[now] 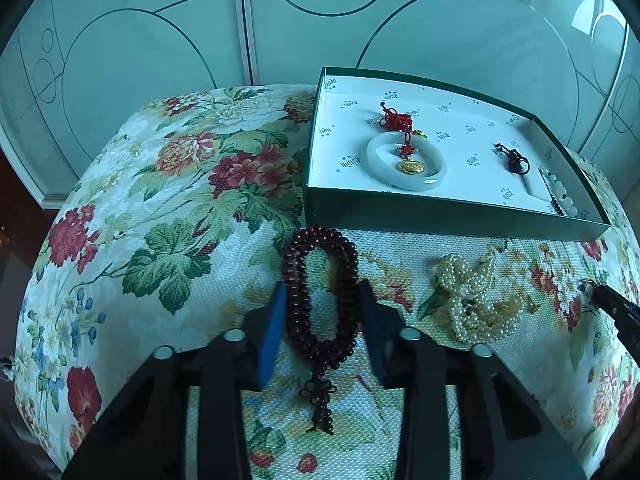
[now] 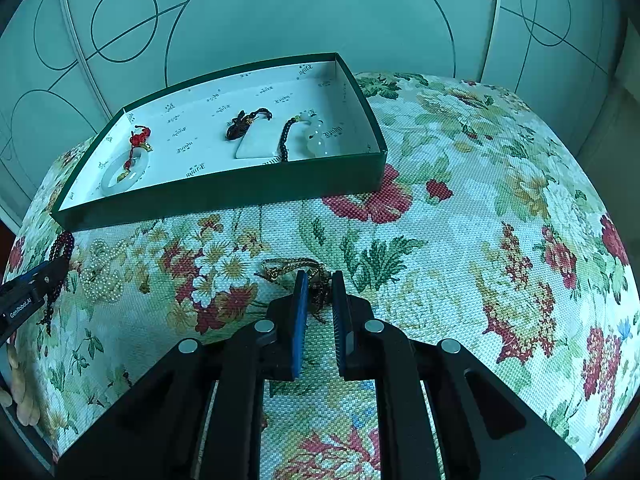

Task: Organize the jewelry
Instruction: 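Grasp the dark red bead bracelet with the left gripper while the right grasps the gold charm, then carry bracelet and gold charm into the box while both grippers open to release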

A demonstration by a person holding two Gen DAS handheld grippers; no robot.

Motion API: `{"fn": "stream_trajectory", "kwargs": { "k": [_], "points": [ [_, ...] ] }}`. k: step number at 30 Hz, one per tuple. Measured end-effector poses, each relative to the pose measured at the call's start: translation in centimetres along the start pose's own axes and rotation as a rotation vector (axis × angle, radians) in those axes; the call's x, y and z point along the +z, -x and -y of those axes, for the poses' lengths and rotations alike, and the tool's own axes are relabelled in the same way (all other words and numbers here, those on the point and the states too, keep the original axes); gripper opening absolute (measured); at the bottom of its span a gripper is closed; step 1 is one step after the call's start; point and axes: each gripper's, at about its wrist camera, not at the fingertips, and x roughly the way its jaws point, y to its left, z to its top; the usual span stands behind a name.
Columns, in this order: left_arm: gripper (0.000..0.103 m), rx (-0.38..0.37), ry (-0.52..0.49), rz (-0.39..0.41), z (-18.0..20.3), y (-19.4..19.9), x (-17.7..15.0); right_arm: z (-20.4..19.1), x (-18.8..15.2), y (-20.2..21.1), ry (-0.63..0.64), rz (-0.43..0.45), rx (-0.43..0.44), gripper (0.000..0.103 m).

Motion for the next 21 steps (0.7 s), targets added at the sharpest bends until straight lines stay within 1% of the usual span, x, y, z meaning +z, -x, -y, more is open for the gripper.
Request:
{"fn": "stream_trajectory", "kwargs": {
  "k": [2,4,5,11,21],
  "points": [
    [0.017,-0.001,-0.003,0.002,-0.2,0.1,0.0,-0.1,0.0,0.0,-0.002,0.001,0.001,0.012],
    [0.015,-0.017,0.004,0.002,-0.4,0.3,0.0,-0.1,0.1,0.1,-0.008,0.004,0.005,0.012],
    [0.011,-0.019,0.003,0.004,-0.5,0.4,0.0,-0.1,0.1,0.1,-0.011,0.005,0.007,0.011],
    [0.011,-0.045,0.011,0.018,-0.6,1.3,0.3,-0.2,0.6,1.1,-0.019,0.031,0.021,0.011],
    [0.011,-0.074,0.019,0.075,-0.7,3.8,1.5,-0.5,1.7,3.4,-0.024,0.092,0.054,0.011]
  ]
}}
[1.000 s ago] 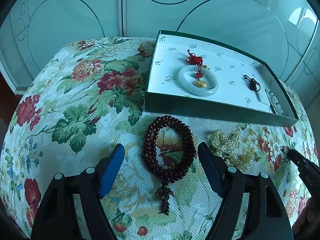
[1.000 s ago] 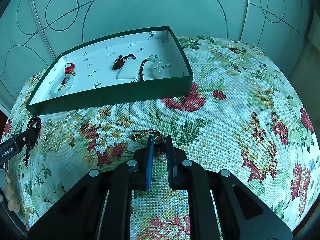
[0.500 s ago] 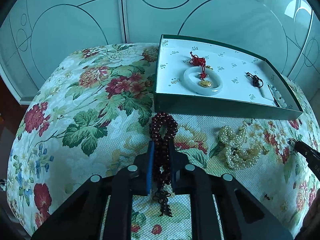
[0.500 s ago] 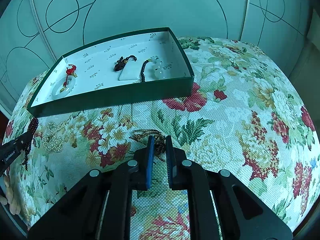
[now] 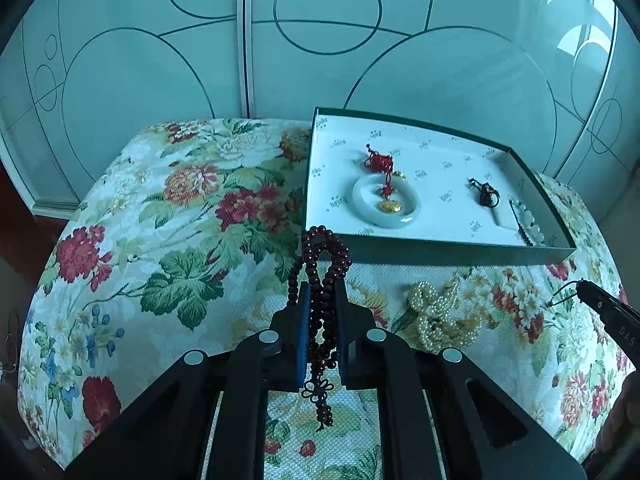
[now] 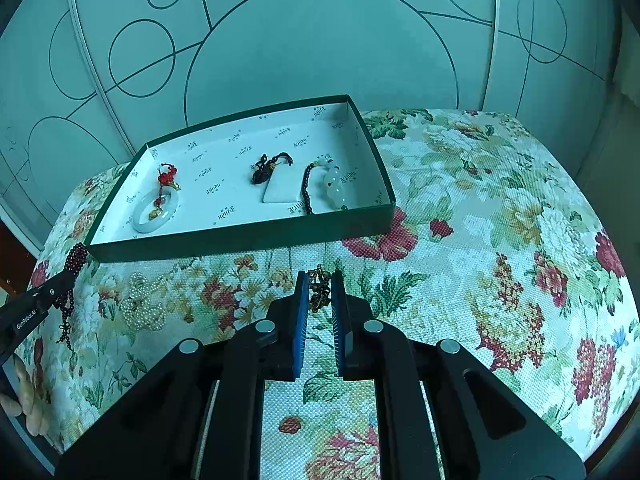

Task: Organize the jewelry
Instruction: 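Carry bracelet and gold charm into the box while both grippers open to release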

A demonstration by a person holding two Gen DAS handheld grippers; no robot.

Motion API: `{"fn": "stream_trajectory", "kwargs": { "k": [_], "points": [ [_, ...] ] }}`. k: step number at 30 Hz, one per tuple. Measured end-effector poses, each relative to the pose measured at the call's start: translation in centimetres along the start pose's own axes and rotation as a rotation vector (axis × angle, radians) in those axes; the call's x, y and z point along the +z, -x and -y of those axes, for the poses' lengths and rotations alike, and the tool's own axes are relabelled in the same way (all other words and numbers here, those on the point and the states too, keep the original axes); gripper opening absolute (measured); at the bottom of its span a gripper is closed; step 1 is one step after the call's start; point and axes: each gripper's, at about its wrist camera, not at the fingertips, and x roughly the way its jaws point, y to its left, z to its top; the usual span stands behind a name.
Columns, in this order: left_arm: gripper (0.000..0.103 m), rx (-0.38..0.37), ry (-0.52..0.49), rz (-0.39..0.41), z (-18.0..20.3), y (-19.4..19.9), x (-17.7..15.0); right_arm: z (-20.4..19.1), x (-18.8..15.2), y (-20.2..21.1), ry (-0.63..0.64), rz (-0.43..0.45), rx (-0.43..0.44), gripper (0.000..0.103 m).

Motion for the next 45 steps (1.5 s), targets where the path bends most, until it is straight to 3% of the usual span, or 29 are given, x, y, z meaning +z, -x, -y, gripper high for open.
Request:
{"fn": "stream_trajectory", "kwargs": {
  "k": [7,15,23,35,43,45],
  "points": [
    [0.011,-0.027,-0.012,0.041,0.7,1.0,1.5,-0.3,1.5,1.4,-0.001,0.049,0.023,0.011],
    [0.011,-0.056,-0.042,0.095,2.4,0.9,5.2,-1.2,5.7,2.1,0.0,0.131,0.051,0.011],
    [0.011,-0.047,-0.045,0.114,3.8,-2.4,9.7,-2.4,10.6,-0.9,0.019,0.172,0.054,0.011],
    [0.011,-0.022,-0.049,0.016,4.9,-9.8,10.2,-1.9,11.2,-10.1,0.012,0.032,-0.004,0.011],
    [0.012,-0.021,-0.053,-0.019,5.3,-11.9,9.5,-1.7,10.3,-11.7,0.007,-0.01,0.007,0.013],
    [0.012,-0.025,-0.059,-0.018,5.3,-11.9,9.4,-1.7,10.3,-11.5,0.004,-0.009,0.01,0.02]
  ]
}}
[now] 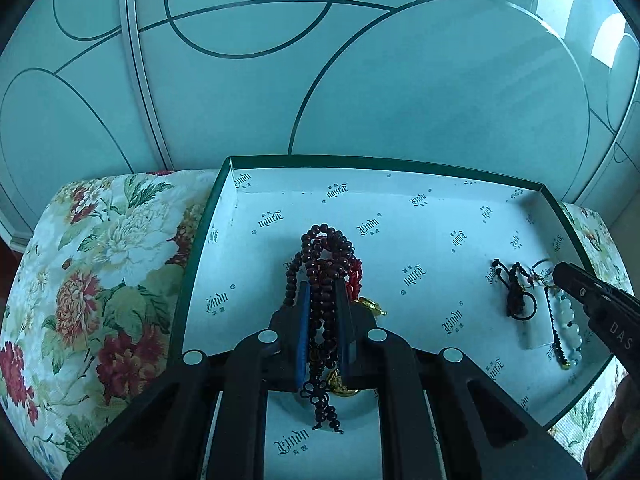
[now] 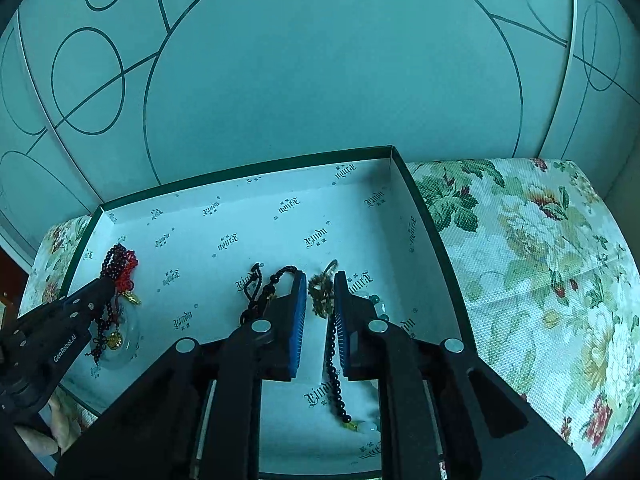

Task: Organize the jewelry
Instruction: 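Carry bracelet and gold charm into the box while both grippers open to release, then withdraw both grippers from the box toward the pearl cluster necklace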

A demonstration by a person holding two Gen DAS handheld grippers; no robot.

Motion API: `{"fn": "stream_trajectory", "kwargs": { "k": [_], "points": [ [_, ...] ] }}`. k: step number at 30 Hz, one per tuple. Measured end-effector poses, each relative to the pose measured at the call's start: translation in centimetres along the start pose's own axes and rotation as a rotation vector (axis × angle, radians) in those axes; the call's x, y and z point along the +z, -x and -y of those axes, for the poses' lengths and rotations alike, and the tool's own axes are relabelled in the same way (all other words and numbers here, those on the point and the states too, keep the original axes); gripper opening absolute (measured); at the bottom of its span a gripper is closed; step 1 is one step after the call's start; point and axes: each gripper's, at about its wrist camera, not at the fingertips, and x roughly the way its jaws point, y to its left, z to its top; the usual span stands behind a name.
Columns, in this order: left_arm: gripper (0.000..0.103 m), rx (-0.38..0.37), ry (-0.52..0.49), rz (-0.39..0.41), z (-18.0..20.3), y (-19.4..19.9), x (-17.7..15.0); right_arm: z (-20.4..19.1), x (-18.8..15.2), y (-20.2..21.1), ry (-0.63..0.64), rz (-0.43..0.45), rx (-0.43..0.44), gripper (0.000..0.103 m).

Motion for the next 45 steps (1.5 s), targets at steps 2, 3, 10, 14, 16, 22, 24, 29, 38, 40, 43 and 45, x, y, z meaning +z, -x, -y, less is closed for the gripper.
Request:
{"fn": "stream_trajectory", "kwargs": {
  "k": [2,3,10,14,16,22,24,29,38,40,43,45],
  "points": [
    [0.015,-0.005,-0.005,-0.006,0.1,0.0,0.0,-0.1,0.1,0.4,-0.008,0.007,0.003,0.027],
    [0.017,-0.006,-0.006,-0.009,0.0,-0.1,0.1,-0.1,0.2,0.8,-0.011,0.014,0.008,0.027],
    [0.049,-0.027,0.027,0.003,-0.9,2.4,-0.1,-0.3,0.2,5.0,-0.011,0.08,0.019,0.028],
    [0.056,-0.024,0.05,0.017,-1.4,5.0,-1.4,-0.1,-1.4,7.5,-0.019,0.095,0.023,0.028],
    [0.057,-0.017,0.064,0.021,-1.5,6.3,-2.5,-0.2,-2.6,8.5,-0.02,0.093,0.028,0.028],
    [0.057,0.008,0.093,-0.002,-2.4,8.5,-5.9,-1.1,-7.5,10.3,0.001,0.044,0.043,0.028],
    [0.057,0.025,0.105,-0.014,-3.0,9.2,-7.1,-1.6,-8.7,10.5,0.008,0.025,0.048,0.028],
    [0.057,0.089,0.111,-0.004,-4.4,10.2,-9.8,-3.9,-11.3,10.0,0.057,-0.023,0.074,0.027],
    [0.057,0.101,0.175,-0.045,-6.7,10.3,-11.9,-7.6,-12.5,8.6,0.131,-0.056,0.106,0.027],
    [0.057,0.096,0.173,-0.038,-6.6,10.5,-11.9,-7.8,-12.5,8.3,0.134,-0.062,0.105,0.027],
    [0.057,0.097,0.157,-0.032,-6.2,10.7,-11.9,-7.9,-12.7,8.0,0.139,-0.067,0.098,0.027],
    [0.057,0.1,0.152,-0.035,-6.1,10.6,-12.0,-7.9,-12.7,7.7,0.134,-0.073,0.098,0.027]
  ]
}}
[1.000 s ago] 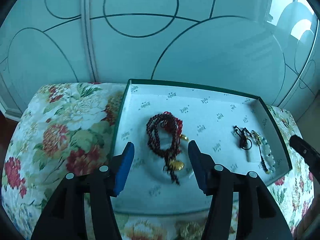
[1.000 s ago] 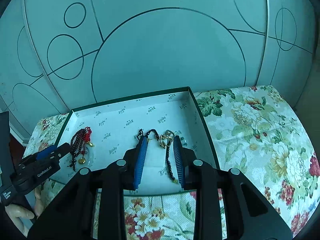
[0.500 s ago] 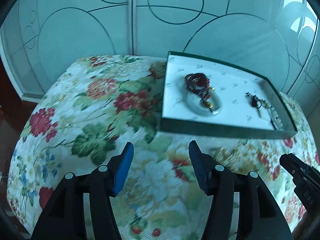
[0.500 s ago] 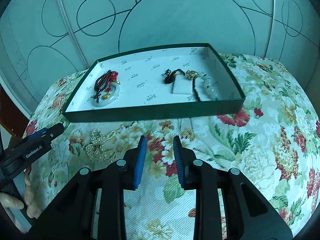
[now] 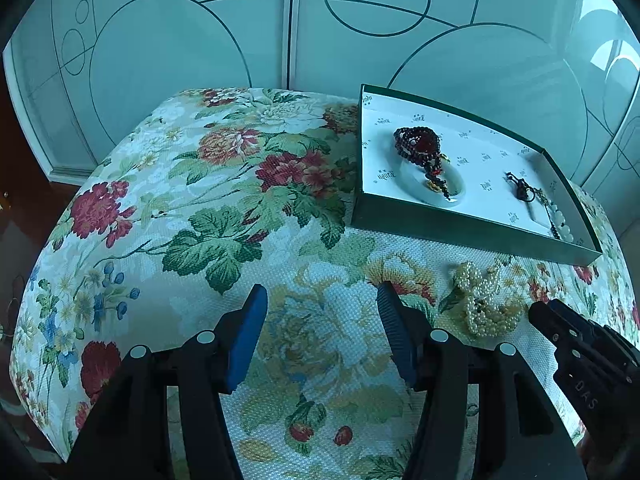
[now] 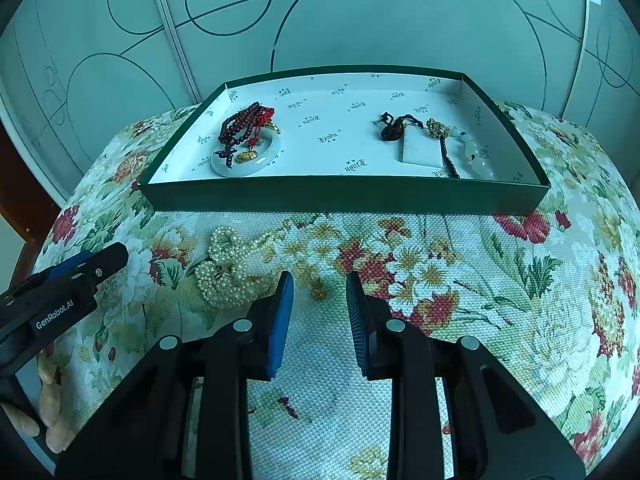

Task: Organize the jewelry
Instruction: 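Withdraw both grippers from the box toward the pearl cluster necklace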

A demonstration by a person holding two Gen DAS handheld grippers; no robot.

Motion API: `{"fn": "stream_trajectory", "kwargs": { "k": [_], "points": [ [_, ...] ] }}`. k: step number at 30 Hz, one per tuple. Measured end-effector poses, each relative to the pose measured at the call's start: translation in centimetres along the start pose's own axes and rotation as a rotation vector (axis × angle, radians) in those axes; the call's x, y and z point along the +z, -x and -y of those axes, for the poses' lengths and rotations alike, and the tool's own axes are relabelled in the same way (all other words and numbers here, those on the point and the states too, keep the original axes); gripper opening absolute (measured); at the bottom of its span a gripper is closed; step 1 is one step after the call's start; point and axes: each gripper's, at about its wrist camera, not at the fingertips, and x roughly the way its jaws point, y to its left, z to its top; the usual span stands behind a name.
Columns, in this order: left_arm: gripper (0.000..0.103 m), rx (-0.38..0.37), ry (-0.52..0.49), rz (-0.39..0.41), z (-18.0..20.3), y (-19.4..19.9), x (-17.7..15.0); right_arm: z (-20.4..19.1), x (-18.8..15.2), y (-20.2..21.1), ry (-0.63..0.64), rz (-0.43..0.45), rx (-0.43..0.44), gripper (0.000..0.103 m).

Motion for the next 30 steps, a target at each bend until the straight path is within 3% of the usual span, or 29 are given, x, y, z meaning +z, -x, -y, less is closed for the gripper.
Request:
{"fn": "stream_trajectory", "kwargs": {
  "k": [6,9,14,16,30],
  "points": [
    [0.057,0.006,0.003,-0.016,0.0,-0.4,-0.3,-0.3,-0.2,-0.4,0.015,-0.006,-0.006,0.025],
    [0.057,0.007,0.003,-0.016,0.0,-0.4,-0.3,-0.4,-0.4,-0.6,0.024,-0.006,-0.02,0.018],
    [0.057,0.007,0.001,-0.023,0.0,-0.6,-0.3,-0.5,-0.4,-0.7,0.039,-0.004,-0.034,0.015],
    [0.057,0.006,-0.002,-0.025,0.1,-0.6,-0.4,-0.6,-0.4,-0.7,0.047,-0.003,-0.041,0.008],
    [0.057,-0.038,-0.041,-0.03,1.9,-0.2,-0.6,1.3,0.0,0.5,0.0,0.022,-0.048,0.008]
  ]
}}
